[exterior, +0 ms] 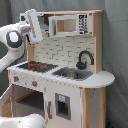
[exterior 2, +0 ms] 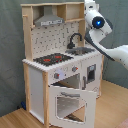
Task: Play with the kitchen
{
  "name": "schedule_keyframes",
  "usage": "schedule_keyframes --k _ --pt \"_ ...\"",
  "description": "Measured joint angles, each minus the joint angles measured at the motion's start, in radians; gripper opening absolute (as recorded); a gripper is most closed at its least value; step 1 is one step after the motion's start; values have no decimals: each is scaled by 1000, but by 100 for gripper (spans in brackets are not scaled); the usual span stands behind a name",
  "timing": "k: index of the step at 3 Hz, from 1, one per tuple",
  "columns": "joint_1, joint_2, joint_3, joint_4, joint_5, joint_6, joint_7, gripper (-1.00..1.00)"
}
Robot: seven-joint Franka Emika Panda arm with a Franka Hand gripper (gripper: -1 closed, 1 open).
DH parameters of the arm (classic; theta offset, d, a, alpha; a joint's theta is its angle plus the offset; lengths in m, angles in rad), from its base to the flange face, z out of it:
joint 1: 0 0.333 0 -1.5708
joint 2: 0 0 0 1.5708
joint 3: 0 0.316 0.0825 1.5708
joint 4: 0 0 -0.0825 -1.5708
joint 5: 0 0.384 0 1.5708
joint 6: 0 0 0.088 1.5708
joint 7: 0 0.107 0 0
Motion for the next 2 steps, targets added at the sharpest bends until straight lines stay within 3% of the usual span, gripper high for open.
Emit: schedule_keyframes --k 1,2 --pt "0 -6 43 81 -2 -5 -52 100" --pt "3 -36 74 165 -15 -58 -58 100"
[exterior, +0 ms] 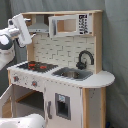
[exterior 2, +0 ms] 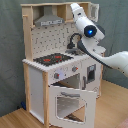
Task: Play with the kitchen
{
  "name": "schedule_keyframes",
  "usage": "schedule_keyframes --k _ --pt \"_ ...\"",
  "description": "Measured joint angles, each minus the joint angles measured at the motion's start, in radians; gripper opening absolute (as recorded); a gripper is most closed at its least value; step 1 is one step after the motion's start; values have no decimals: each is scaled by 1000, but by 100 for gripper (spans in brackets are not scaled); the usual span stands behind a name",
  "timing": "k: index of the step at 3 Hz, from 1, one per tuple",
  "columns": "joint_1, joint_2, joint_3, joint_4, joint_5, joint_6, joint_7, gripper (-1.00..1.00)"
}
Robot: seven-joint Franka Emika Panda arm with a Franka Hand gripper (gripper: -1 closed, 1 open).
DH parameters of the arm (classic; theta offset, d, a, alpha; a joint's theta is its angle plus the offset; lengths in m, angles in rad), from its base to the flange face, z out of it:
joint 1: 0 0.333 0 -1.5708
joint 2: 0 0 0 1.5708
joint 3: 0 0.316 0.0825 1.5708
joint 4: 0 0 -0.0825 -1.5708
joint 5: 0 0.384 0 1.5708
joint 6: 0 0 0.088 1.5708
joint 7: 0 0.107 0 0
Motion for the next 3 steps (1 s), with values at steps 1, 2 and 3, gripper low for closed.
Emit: schedule_keyframes --k 1,2,3 --pt "29 -20 -5 50 -48 -75 -1 100" --pt "88 -29 -22 53 -115 -145 0 100" --pt "149 -30 -37 52 -187 -219 5 100"
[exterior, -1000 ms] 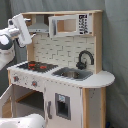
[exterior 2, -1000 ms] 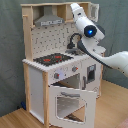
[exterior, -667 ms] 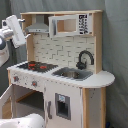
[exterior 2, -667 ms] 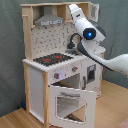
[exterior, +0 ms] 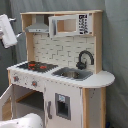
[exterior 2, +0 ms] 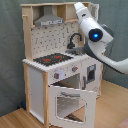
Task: Play with the kitchen
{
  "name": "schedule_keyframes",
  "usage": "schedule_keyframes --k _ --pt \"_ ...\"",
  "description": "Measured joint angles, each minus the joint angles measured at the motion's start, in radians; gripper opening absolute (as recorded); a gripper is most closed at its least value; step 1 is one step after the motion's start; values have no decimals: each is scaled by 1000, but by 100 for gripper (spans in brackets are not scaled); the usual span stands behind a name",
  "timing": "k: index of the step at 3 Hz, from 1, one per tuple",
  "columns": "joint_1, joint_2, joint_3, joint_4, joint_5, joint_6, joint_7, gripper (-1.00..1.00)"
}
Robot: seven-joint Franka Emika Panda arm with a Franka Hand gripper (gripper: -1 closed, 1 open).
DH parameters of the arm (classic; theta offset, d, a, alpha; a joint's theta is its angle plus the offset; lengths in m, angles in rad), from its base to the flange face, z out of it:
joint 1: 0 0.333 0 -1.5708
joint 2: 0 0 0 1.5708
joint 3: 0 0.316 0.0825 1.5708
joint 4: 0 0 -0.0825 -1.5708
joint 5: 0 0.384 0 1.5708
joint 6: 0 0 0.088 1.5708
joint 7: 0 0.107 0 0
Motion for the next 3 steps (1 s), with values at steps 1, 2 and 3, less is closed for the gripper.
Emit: schedule_keyframes --k 1,2,3 --pt "72 0 -11 -7 -82 -87 8 100" --pt "149 0 -11 -26 -163 -171 21 100" --pt "221 0 -3 -57 -238 -243 41 100"
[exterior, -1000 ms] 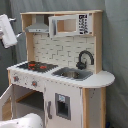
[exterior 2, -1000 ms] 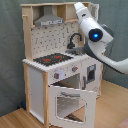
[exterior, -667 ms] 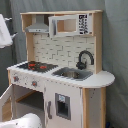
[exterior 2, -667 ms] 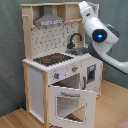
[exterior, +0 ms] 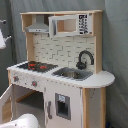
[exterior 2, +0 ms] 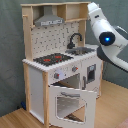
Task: Play with the kitchen
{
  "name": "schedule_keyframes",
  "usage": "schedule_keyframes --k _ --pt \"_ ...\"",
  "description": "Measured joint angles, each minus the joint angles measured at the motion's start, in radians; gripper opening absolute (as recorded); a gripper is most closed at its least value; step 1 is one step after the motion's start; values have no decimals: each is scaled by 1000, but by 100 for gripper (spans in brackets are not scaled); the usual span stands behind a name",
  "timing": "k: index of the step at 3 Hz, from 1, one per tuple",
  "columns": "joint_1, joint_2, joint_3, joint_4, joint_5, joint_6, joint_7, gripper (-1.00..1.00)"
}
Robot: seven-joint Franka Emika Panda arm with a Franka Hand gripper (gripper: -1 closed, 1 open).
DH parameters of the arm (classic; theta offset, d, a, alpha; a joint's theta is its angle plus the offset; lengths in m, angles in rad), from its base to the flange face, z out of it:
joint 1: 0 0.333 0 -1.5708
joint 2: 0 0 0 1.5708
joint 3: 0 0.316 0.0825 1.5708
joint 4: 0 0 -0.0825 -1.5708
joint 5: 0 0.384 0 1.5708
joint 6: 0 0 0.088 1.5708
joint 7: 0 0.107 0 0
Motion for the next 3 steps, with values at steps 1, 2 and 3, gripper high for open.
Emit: schedule_keyframes --k 1,2,3 --pt "66 1 13 -43 -73 -60 30 100" --pt "119 3 23 -93 -134 -105 58 100" --pt "172 5 25 -162 -186 -144 94 100"
